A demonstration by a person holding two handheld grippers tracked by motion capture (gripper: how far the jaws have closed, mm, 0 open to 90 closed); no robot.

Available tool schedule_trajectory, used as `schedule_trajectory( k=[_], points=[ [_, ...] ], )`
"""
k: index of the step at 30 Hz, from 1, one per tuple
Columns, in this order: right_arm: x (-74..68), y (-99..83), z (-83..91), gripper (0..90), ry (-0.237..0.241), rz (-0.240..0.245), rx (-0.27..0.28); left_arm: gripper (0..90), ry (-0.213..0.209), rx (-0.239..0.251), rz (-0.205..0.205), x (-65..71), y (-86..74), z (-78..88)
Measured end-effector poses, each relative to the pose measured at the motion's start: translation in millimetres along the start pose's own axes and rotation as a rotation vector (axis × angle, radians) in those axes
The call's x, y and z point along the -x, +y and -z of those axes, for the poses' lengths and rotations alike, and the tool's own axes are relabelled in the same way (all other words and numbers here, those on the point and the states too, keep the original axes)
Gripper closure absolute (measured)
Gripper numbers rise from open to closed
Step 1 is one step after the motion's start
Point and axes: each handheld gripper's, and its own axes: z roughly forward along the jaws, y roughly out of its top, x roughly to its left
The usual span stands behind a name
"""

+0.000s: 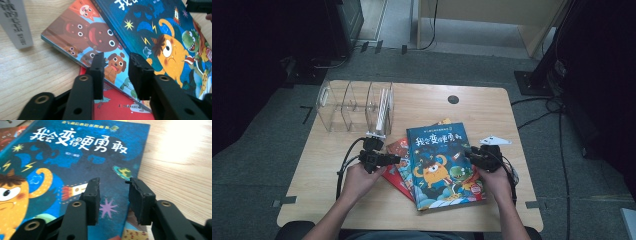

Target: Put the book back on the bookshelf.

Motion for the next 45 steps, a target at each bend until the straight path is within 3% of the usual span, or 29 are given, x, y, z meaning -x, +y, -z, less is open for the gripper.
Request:
schedule_trajectory(
  k=[4,9,11,13,18,23,29,39,45],
  points=[
    [7.5,0.2,0.2,74.2,-0.017,-0.025,-0.012,73.7,-0.007,0.004,-0.006,2.0,-2.1,-2.8],
    [12.8,0.8,-1.8,77.2,-0.033,-0.037,-0.019,75.3,-0.015,-0.001,-0.014,3.9,-4.2,-5.0],
    [13.6,2.3,0.7,79.9,-0.088,-0.019,-0.011,75.3,-0.012,-0.003,-0.015,4.2,-6.3,-6.6],
    [15.7,2.4,1.6,81.1,-0.086,-0.025,-0.002,75.3,-0.02,-0.006,-0.014,5.1,-8.3,-7.7],
    [17.7,2.6,-6.6,86.0,-0.039,-0.048,-0.048,75.5,-0.018,-0.006,-0.033,9.6,-11.5,-10.0],
    [10.7,4.2,-12.0,90.0,-0.084,-0.019,-0.057,75.5,-0.013,-0.025,-0.049,13.9,-15.3,-14.9],
    [9.5,4.6,-13.5,90.0,-0.066,-0.029,-0.053,75.2,-0.015,-0.03,-0.06,16.8,-17.3,-17.4],
    [1.3,6.9,-18.0,90.0,-0.052,-0.007,-0.051,74.9,-0.019,-0.026,-0.078,21.9,-22.1,-22.4],
    [-0.8,8.3,-19.3,90.0,-0.045,-0.007,-0.058,79.2,-0.019,-0.028,-0.085,25.7,-24.1,-23.3]
  ],
)
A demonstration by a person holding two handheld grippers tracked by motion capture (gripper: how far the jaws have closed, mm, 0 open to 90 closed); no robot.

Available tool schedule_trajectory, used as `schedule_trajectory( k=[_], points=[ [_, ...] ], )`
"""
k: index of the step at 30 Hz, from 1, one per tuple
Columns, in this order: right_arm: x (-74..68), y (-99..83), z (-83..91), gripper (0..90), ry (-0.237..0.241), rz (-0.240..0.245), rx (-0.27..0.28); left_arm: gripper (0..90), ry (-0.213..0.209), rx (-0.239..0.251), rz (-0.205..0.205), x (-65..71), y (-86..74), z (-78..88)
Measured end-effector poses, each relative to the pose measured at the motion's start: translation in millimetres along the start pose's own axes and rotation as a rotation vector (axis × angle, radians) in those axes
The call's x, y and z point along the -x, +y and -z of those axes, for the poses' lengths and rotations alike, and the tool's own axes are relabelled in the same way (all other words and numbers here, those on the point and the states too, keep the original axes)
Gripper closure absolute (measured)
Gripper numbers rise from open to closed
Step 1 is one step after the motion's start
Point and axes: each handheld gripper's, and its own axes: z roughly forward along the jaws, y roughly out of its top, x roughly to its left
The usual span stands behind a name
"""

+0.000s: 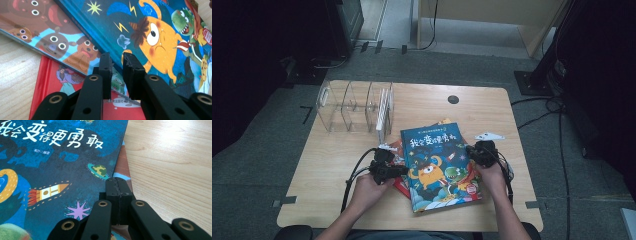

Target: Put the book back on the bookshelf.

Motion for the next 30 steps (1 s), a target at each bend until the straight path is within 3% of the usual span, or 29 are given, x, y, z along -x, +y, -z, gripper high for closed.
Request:
schedule_trajectory(
  k=[7,13,18,24,30],
  points=[
    [0.6,2.1,-2.2,90.0,-0.004,-0.004,0.003,85.2,0.006,-0.003,-0.007,4.3,-3.8,-0.3],
    [2.1,3.8,-3.9,89.7,-0.001,-0.009,0.005,86.9,-0.008,-0.012,0.023,3.5,-3.7,-0.8],
    [4.1,4.5,-1.4,89.8,-0.017,-0.021,-0.001,87.2,-0.028,-0.02,0.012,8.5,-4.2,-4.9],
    [16.8,-0.6,12.9,89.6,-0.025,-0.077,0.042,87.1,-0.056,-0.028,-0.03,25.2,-4.2,-15.5],
    [21.3,-6.1,21.2,89.7,-0.036,-0.1,0.054,86.6,-0.067,-0.022,-0.048,32.3,-3.2,-20.9]
  ],
)
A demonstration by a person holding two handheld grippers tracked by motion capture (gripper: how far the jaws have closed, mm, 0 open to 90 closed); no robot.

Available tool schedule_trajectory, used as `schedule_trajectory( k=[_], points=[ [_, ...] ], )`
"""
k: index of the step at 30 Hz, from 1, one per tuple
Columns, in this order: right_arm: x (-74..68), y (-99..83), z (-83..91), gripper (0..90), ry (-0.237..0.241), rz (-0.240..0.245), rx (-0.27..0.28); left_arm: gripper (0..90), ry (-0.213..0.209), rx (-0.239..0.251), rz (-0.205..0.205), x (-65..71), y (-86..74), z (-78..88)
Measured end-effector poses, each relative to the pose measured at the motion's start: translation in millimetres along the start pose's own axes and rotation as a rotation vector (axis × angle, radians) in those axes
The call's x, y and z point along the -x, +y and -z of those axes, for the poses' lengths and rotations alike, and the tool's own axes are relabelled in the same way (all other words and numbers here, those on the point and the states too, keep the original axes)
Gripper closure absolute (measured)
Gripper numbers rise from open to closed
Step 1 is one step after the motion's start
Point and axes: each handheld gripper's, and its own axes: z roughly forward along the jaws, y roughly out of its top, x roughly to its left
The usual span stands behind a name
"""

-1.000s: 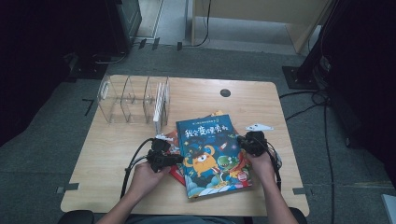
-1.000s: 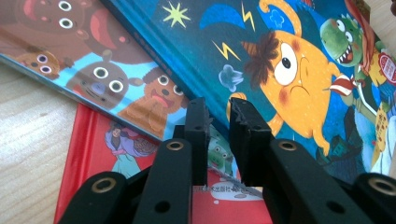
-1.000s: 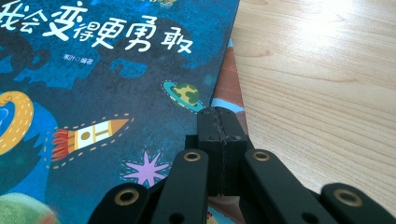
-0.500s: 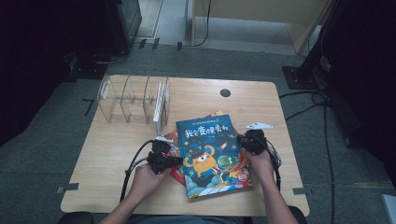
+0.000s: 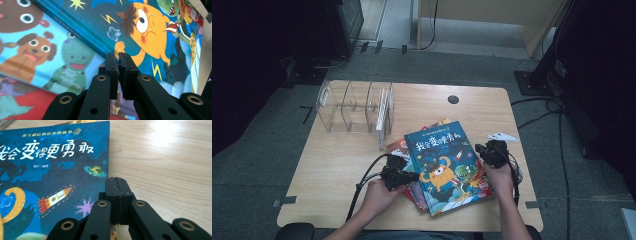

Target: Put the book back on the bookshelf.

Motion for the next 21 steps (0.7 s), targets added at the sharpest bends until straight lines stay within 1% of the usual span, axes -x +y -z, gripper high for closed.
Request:
schedule_trajectory(
  k=[2,5,6,8,9,11,15,16,20,21],
  points=[
    [1.6,-3.6,3.5,89.7,-0.004,-0.004,0.002,85.0,-0.013,0.002,0.0,2.2,1.6,-3.0],
    [2.3,-6.8,5.9,89.7,-0.009,-0.007,0.001,86.3,-0.012,0.003,-0.009,4.2,2.7,-5.0],
    [2.4,-7.7,6.7,89.6,-0.009,-0.01,0.001,87.1,-0.009,0.0,-0.024,6.4,3.5,-7.1],
    [2.8,-9.5,7.5,89.7,-0.009,-0.01,0.002,88.2,-0.011,0.001,-0.025,7.6,4.0,-8.4],
    [2.8,-9.5,7.5,89.7,-0.009,-0.01,0.002,88.2,-0.014,-0.001,-0.033,8.4,4.6,-9.7],
    [3.4,-11.8,7.0,89.3,-0.02,-0.004,-0.003,88.7,-0.015,-0.004,-0.038,9.8,5.3,-10.9],
    [4.9,-11.8,5.5,89.1,-0.038,-0.005,0.01,88.9,-0.015,-0.007,-0.037,9.7,5.3,-10.8],
    [5.4,-10.3,3.9,89.1,-0.069,0.004,0.003,88.9,-0.018,-0.009,-0.039,10.0,4.5,-10.7],
    [6.0,-8.7,-1.0,90.0,-0.083,0.004,-0.009,89.1,-0.021,-0.005,-0.04,11.5,2.5,-10.8],
    [5.9,-7.2,-3.0,90.0,-0.079,-0.009,-0.007,89.2,-0.022,-0.004,-0.038,11.5,2.2,-10.9]
  ],
)
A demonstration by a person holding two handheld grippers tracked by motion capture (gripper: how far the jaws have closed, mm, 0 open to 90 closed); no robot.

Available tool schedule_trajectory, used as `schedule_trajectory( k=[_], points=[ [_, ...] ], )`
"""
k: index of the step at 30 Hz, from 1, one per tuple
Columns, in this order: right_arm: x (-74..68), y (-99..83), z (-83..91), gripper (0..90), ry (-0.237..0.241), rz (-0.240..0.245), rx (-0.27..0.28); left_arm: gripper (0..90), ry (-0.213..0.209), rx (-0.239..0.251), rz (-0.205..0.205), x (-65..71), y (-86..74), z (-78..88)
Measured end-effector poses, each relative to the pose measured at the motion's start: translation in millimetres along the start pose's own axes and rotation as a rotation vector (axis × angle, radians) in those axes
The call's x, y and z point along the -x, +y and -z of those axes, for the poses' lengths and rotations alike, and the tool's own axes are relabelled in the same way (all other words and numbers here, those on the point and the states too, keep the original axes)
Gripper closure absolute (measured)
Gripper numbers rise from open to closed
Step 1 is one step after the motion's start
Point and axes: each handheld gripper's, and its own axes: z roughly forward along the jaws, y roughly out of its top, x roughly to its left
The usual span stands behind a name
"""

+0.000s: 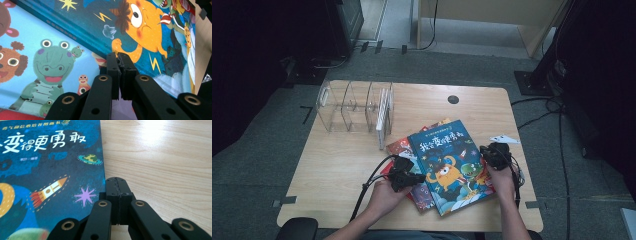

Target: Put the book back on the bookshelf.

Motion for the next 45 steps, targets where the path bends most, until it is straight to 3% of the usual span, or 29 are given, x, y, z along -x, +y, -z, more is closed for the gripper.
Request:
schedule_trajectory(
  k=[6,13,16,17,18,19,20,22,28,30,33,37,41,45],
  points=[
    [-3.8,4.8,-5.7,90.0,0.006,-0.01,-0.002,89.9,0.006,0.007,-0.001,1.3,-4.0,1.8],
    [-14.7,15.3,-17.4,90.0,0.009,0.012,-0.002,90.0,0.016,0.012,0.009,1.6,-9.5,6.1],
    [-21.2,21.1,-23.4,90.0,0.04,0.027,0.016,90.0,0.02,0.015,0.008,2.1,-11.6,7.6],
    [-26.9,27.2,-30.5,90.0,0.136,0.023,0.014,90.0,0.024,0.016,0.008,2.7,-12.0,7.4],
    [-26.9,27.2,-30.5,90.0,0.136,0.023,0.014,90.0,0.024,0.016,0.008,2.7,-12.0,7.4],
    [-35.0,32.4,-32.3,90.0,0.06,0.09,0.015,90.0,0.022,0.017,0.01,2.5,-12.0,7.4],
    [-36.2,33.9,-31.7,90.0,0.046,0.101,0.034,90.0,0.022,0.017,0.012,2.4,-12.0,7.4],
    [-32.6,34.6,-28.6,90.0,0.063,0.068,0.052,90.0,0.021,0.023,0.012,2.6,-11.9,7.3],
    [-17.4,26.1,-17.8,90.0,0.066,0.037,0.042,90.0,0.005,0.029,0.003,6.9,-8.6,3.1],
    [-8.0,19.4,-2.8,90.0,0.066,0.017,0.065,90.0,-0.011,0.031,-0.016,14.4,-5.5,-5.2],
    [-3.2,16.2,5.8,90.0,0.068,0.005,0.078,90.0,-0.018,0.027,-0.031,20.5,-2.7,-10.7],
    [7.4,-3.0,25.2,90.0,0.059,0.014,0.082,90.0,-0.035,0.022,-0.043,22.0,1.2,-15.5],
    [12.2,-15.6,35.0,90.0,0.066,0.001,0.09,87.7,-0.026,0.041,-0.046,19.9,8.4,-5.9],
    [12.5,-26.9,47.6,90.0,0.05,0.01,0.102,85.7,0.022,0.069,-0.061,10.6,17.0,12.6]
  ],
)
